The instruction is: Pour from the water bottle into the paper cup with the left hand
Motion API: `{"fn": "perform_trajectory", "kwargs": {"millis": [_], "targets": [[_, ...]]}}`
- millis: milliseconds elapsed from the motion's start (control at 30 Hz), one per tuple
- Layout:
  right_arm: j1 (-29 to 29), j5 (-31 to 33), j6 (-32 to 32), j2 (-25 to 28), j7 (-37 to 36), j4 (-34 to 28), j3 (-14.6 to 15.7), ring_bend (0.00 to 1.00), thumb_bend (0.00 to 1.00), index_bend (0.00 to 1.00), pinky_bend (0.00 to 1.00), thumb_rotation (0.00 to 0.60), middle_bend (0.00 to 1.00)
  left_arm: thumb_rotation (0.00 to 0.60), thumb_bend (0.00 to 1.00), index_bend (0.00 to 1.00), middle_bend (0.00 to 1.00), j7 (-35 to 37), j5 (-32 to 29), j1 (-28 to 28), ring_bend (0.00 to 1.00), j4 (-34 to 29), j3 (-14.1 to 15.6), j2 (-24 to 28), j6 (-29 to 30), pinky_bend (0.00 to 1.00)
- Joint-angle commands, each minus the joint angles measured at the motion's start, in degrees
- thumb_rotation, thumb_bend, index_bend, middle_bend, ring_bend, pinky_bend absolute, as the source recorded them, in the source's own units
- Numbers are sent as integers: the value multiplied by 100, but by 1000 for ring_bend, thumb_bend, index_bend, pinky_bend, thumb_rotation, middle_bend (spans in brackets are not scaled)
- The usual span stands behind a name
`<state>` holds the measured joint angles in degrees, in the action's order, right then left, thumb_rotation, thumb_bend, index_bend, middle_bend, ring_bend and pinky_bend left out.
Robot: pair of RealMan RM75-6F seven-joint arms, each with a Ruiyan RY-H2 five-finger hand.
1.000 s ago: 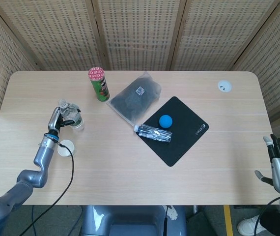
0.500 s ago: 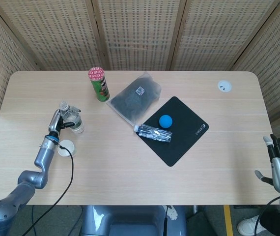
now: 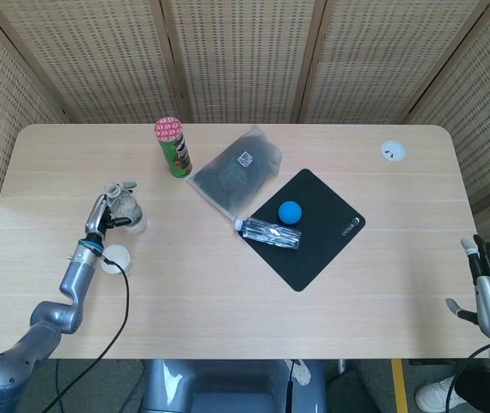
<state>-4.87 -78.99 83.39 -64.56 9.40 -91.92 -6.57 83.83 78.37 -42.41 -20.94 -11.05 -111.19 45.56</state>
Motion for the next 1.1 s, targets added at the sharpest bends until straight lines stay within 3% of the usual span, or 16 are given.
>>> {"fn": "perform_trajectory", "kwargs": {"millis": [33, 267, 367, 600, 667, 900, 1100], "targets": [[3, -9, 8, 5, -7, -5, 3, 0, 0, 0, 0, 600, 0, 600, 423, 169, 171, 3, -7, 24, 151, 25, -3, -13, 14, 200], [18, -65, 45, 33, -50, -35, 21, 0, 0, 0, 0, 600, 0, 600, 357, 70, 106, 126, 27, 134, 91, -11, 44, 64, 28, 136], [24, -87, 64, 45, -64, -58, 25, 0, 0, 0, 0, 600, 0, 600, 290, 3, 19, 194, 46, 166, 14, -98, 71, 131, -9, 67], [41, -150, 101, 69, -82, -107, 49, 0, 0, 0, 0, 600, 0, 600, 220, 0, 0, 336, 139, 267, 0, -350, 130, 345, 190, 0], [67, -218, 163, 99, -115, -147, 67, 0, 0, 0, 0, 600, 0, 600, 192, 0, 0, 473, 384, 312, 0, -645, 358, 662, 223, 0], [113, -326, 260, 152, -189, -203, 98, 0, 0, 0, 0, 600, 0, 600, 109, 0, 0, 592, 631, 426, 0, -1375, 602, 1348, 363, 0], [150, -449, 340, 186, -208, -269, 140, 0, 0, 0, 0, 600, 0, 600, 57, 0, 0, 305, 907, 560, 0, -2202, 897, 2238, 580, 0]]}}
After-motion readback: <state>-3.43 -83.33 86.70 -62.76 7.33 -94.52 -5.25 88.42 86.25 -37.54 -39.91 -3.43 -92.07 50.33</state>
